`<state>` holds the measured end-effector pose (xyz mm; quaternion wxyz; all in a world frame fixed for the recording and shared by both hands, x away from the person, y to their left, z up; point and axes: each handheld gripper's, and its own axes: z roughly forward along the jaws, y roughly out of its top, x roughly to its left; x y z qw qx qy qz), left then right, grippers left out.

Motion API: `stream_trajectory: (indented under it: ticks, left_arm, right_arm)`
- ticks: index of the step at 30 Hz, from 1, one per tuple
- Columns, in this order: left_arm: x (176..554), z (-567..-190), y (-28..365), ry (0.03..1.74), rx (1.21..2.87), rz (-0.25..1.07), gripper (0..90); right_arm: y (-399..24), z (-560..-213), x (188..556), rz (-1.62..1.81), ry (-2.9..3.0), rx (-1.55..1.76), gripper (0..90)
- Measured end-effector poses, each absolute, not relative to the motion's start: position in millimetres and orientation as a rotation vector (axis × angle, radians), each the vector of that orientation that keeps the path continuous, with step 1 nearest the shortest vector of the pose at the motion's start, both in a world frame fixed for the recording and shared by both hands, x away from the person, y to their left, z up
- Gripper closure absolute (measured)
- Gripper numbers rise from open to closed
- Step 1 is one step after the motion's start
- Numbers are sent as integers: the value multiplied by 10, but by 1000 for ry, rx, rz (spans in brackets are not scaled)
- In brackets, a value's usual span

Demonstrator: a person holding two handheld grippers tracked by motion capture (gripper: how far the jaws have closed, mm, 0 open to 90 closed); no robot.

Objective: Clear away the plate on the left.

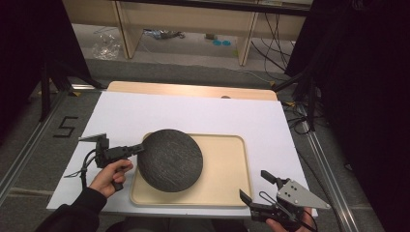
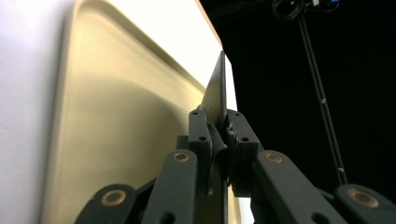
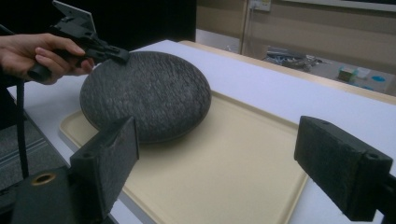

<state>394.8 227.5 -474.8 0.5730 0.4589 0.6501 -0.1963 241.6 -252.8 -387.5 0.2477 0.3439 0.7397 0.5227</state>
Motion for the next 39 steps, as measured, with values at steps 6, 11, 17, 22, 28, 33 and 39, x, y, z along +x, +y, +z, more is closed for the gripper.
stream_trajectory:
  ticks: [6,11,17,22,28,33,39]
  left_arm:
    - [3951,-4772,2126,1524,1096,-504,817]
    - [3949,-4785,2016,1527,1135,-499,808]
    - [3950,-4792,1995,1503,1194,-466,813]
    - [3948,-4773,1952,1474,1289,-431,834]
    - [3954,-4778,1917,1477,1397,-374,852]
    - [3947,-4785,1896,1467,1462,-313,841]
    - [3934,-4789,1820,1443,1565,-287,821]
  right_arm:
    - [-2515,-3889,2427,1449,2012,932,151]
    - [-2522,-3880,2420,1419,2027,922,151]
    - [-2521,-3882,2411,1419,2033,931,151]
    - [-2516,-3880,2409,1420,2033,928,151]
    - [-2517,-3879,2421,1427,2021,913,151]
    - [-2511,-3880,2413,1428,2033,923,152]
    - [-2506,-3889,2425,1442,2037,898,152]
